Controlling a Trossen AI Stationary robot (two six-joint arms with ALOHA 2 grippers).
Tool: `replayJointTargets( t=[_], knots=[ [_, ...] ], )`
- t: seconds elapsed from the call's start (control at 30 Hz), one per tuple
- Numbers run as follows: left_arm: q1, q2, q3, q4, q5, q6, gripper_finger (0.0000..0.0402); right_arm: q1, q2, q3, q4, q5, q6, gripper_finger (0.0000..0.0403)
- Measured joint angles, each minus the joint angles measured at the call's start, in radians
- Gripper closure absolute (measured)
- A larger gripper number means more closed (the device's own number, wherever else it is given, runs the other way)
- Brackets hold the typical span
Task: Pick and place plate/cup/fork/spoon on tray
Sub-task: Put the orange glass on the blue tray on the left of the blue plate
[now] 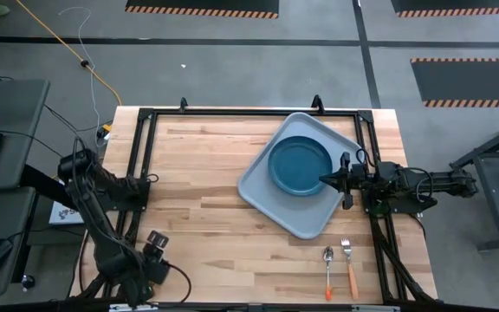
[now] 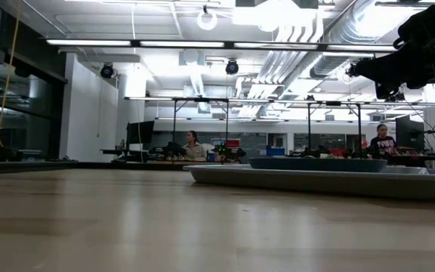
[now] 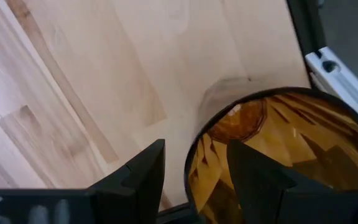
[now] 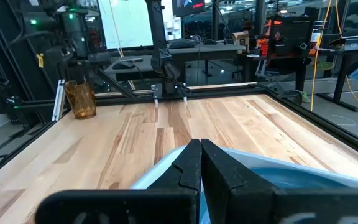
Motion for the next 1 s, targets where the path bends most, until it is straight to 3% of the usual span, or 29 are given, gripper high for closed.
replayJointTargets(
  t=[0.43, 0.53, 0.67, 0.77, 0.87, 1.0],
  knots=[
    [0.009, 0.067, 0.0, -0.001, 0.042, 0.023, 0.0249, 0.0, 0.0, 0.0, 0.0, 0.0, 0.0, 0.0402],
    [0.019, 0.067, 0.0, -0.003, 0.042, -0.019, 0.0287, 0.0, 0.0, 0.0, 0.0, 0.0, 0.0, 0.0402],
    [0.052, 0.066, 0.0, -0.019, 0.047, -0.08, 0.038, 0.0, 0.0, 0.0, 0.0, 0.0, 0.0, 0.0402],
    [0.097, 0.046, 0.009, -0.066, 0.036, -0.103, 0.0388, 0.0, 0.0, 0.0, 0.0, 0.0, 0.0, 0.0402],
    [0.169, 0.019, 0.061, -0.168, -0.024, -0.068, 0.0396, 0.0, 0.0, 0.0, 0.0, 0.0, 0.0, 0.0402],
    [0.326, -0.024, 0.175, -0.286, -0.224, 0.032, 0.0397, 0.0, 0.0, 0.0, 0.0, 0.0, 0.0, 0.0402]
  ],
)
